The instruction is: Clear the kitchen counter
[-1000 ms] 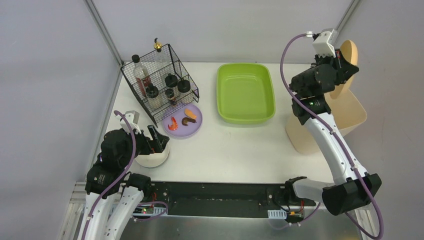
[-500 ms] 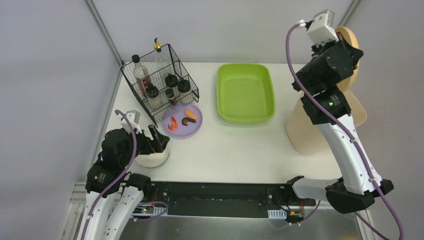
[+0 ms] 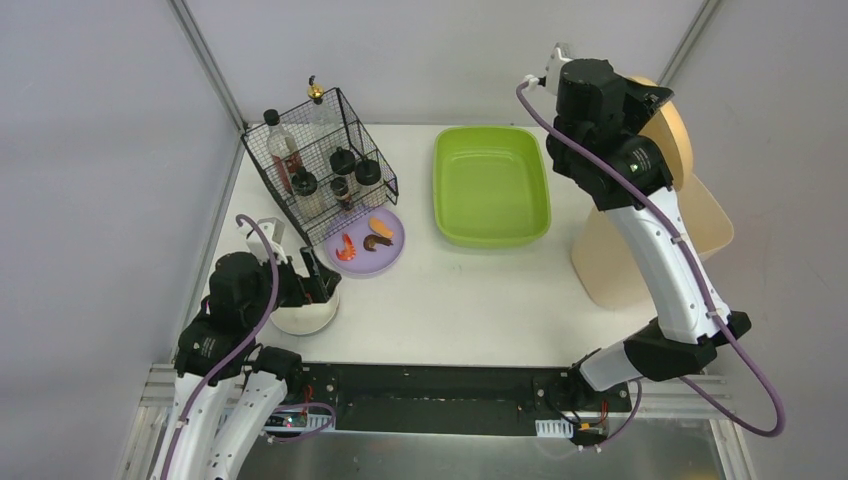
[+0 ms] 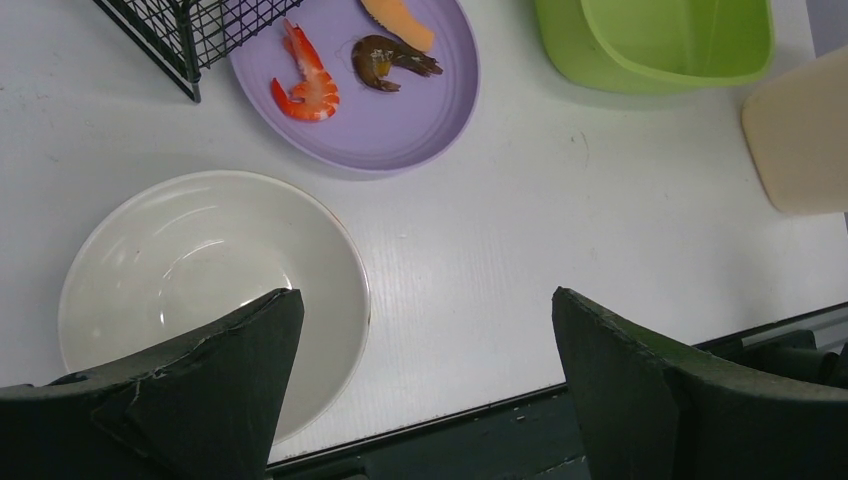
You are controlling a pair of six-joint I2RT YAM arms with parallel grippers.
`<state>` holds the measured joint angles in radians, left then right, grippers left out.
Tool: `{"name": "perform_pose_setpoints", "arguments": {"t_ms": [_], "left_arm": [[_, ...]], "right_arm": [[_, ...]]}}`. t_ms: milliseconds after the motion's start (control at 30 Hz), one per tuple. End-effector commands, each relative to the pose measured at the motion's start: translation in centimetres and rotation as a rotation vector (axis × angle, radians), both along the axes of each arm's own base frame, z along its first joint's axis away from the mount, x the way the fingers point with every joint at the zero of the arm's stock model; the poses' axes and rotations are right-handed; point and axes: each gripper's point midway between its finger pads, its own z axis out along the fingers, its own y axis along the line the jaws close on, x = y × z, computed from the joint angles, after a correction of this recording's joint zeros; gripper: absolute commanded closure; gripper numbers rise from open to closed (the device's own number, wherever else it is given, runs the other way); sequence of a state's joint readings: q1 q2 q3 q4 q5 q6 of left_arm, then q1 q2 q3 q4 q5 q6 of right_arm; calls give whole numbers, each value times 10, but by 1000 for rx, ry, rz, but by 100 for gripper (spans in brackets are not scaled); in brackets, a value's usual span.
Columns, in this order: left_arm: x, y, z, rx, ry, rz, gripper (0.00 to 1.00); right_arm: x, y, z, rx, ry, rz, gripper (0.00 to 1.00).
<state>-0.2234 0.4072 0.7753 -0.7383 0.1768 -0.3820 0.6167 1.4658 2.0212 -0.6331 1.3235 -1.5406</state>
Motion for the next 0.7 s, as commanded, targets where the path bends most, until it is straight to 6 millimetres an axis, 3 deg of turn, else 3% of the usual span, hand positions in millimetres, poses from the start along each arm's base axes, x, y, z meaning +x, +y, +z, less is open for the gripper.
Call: {"name": "perform_pose_setpoints", "arguments": {"t_ms": [0, 200, 333, 567, 667], "left_arm": [[5, -5, 3, -11, -11, -20, 0], [7, -5, 0, -5, 4, -19, 0], [8, -5, -1, -4, 9, -17, 0], [8, -5, -2, 0, 15, -17, 0], [9, -4, -2, 2, 15, -14, 0]], "right_arm": [[-4, -3, 7, -37, 43, -23, 100], [9, 6, 8, -39, 46, -23, 100], [8, 14, 10, 19, -33, 7, 100], [0, 26, 16, 228, -295, 62, 100], [1, 32, 23, 409, -515, 75, 100]]}}
